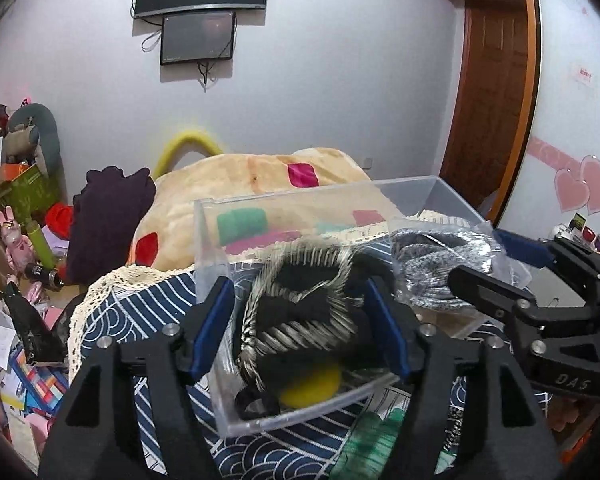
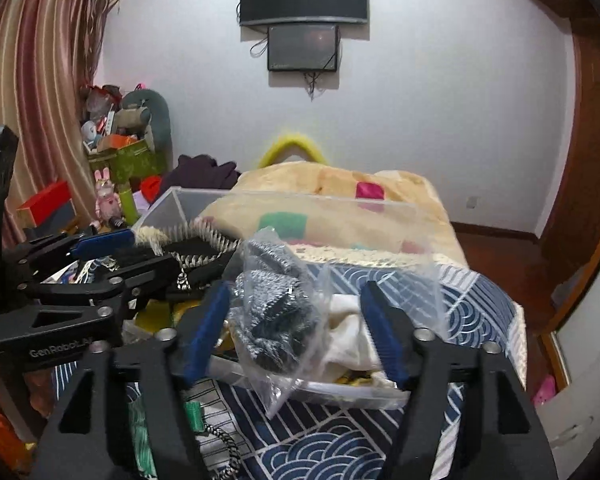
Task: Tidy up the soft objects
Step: 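Lower the chain bag into the box with the left tool while the right drops the glove bag, then grasp the green knit glove with the left tool while the right tool grasps the beaded bracelet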
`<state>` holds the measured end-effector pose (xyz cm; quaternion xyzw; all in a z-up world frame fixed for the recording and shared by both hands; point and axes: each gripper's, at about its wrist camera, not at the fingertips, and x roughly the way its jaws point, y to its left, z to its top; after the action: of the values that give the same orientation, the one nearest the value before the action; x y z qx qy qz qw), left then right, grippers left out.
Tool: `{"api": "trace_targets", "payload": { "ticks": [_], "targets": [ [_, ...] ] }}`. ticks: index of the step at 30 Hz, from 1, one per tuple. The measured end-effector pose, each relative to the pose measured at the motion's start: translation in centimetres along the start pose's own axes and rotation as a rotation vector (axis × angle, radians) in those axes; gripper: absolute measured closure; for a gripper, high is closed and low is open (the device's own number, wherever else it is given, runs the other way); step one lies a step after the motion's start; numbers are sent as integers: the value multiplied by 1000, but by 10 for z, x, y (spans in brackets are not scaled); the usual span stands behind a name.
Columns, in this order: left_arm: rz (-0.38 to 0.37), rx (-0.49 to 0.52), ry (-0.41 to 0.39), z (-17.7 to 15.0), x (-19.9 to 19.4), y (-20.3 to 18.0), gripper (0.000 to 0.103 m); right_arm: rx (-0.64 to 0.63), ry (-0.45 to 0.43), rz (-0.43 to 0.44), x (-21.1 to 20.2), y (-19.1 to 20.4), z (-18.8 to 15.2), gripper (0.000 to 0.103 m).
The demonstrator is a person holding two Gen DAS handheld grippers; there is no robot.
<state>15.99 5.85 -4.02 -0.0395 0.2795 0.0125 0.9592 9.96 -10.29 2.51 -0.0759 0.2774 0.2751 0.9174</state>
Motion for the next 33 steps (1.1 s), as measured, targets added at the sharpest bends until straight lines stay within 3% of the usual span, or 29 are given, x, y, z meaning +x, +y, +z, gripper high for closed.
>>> {"api": "trace_targets", "payload": {
  "ticks": [4,7,14,23,31,33],
  "targets": [
    [-1,-16,-23,0,-16,1,13,6,-40,-17,-19,-5,1,27],
    [6,-13,-54,-2,-31,-1,6,7,-68,-17,-33,-7,1,27],
    [-10,-4,-71,-19,-59,-2,3,4,-105,0,-58,-6,-9,27],
    [-18,-14,14,-62,-58,-2,3,5,-46,41,-55,3,-36,28],
    [-65,-24,102,-92,-36,-7,3,42,96,95,-21,3,-61,57],
    [-79,-23,110,-97,-32,-9,9,43,125,112,-16,5,-67,61]
  ]
}}
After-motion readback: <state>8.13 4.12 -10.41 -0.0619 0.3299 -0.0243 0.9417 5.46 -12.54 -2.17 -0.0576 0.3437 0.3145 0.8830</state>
